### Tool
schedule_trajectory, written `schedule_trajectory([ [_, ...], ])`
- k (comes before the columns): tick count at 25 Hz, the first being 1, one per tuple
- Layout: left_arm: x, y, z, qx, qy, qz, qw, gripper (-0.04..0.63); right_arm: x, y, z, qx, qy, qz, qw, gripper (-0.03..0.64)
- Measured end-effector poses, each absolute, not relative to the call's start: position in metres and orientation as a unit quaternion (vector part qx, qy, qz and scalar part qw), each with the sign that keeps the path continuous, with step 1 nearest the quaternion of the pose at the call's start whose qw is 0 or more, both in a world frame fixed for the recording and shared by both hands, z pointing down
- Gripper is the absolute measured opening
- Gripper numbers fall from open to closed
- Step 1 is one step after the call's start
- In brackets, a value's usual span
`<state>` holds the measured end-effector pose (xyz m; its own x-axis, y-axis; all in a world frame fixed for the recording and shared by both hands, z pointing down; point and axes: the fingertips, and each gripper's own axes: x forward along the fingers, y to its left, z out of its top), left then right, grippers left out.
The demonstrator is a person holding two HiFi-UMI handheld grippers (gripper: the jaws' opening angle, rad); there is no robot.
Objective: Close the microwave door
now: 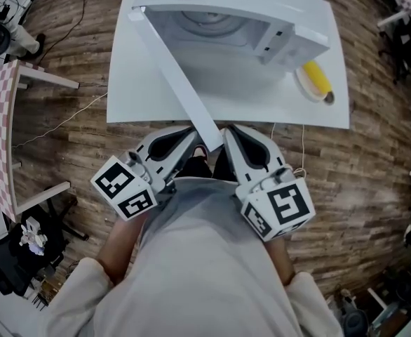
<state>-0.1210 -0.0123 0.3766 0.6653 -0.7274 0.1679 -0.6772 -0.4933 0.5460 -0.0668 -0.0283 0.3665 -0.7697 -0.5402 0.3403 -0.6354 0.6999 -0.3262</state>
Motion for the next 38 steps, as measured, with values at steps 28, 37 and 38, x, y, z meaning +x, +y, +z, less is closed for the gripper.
schedule_trajectory([
  [28, -0.087, -0.049, 0.377, 0.868, -0.391, -0.037, 0.303, 0.018, -0.02, -0.069, 0.369, 0.355, -0.9, 0.235, 0.095, 0.023],
  [37, -0.064, -0.064, 0.376, 0.882, -0.368, -0.026, 0.292, 0.018, 0.003, -0.084, 0.371, 0.372, -0.891, 0.241, 0.096, 0.023],
  [38, -0.062, -0.066, 0.376, 0.884, -0.366, -0.025, 0.291, 0.018, 0.005, -0.086, 0.37, 0.373, -0.891, 0.241, 0.095, 0.023],
])
